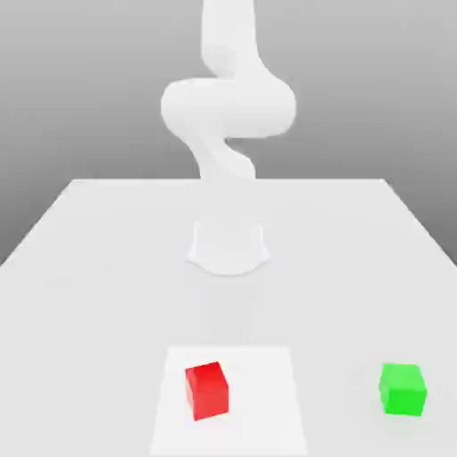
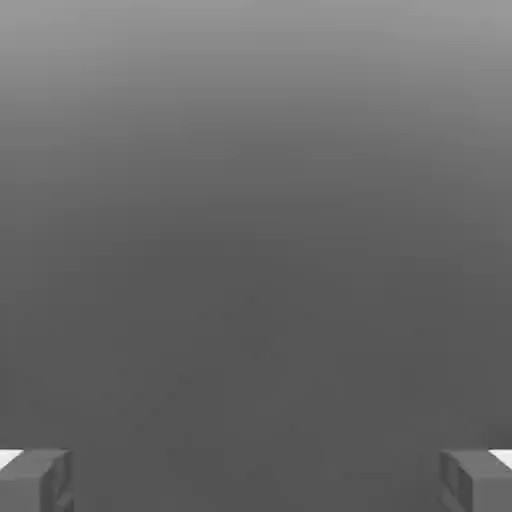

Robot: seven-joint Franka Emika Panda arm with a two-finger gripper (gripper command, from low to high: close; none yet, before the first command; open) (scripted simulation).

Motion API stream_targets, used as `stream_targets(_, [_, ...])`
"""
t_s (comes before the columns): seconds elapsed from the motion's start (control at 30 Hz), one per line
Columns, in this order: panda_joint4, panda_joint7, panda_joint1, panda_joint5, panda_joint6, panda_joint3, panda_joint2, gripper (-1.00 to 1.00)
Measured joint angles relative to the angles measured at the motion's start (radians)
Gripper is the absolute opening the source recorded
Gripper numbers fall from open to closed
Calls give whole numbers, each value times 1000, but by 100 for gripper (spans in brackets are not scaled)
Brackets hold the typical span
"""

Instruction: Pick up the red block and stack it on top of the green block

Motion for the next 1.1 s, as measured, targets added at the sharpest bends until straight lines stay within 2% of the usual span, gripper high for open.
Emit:
stream_targets(0.37, [-168,-203,53,26,206,-83,405,0])
stream_targets(0.7, [-315,-371,50,34,393,-109,767,0])
stream_targets(0.9, [-300,-428,10,91,565,-58,984,0])
stream_targets(0.93, [-297,-433,4,98,583,-50,1004,-100])
stream_targets(1.1, [-297,-431,3,96,581,-50,1004,-100])
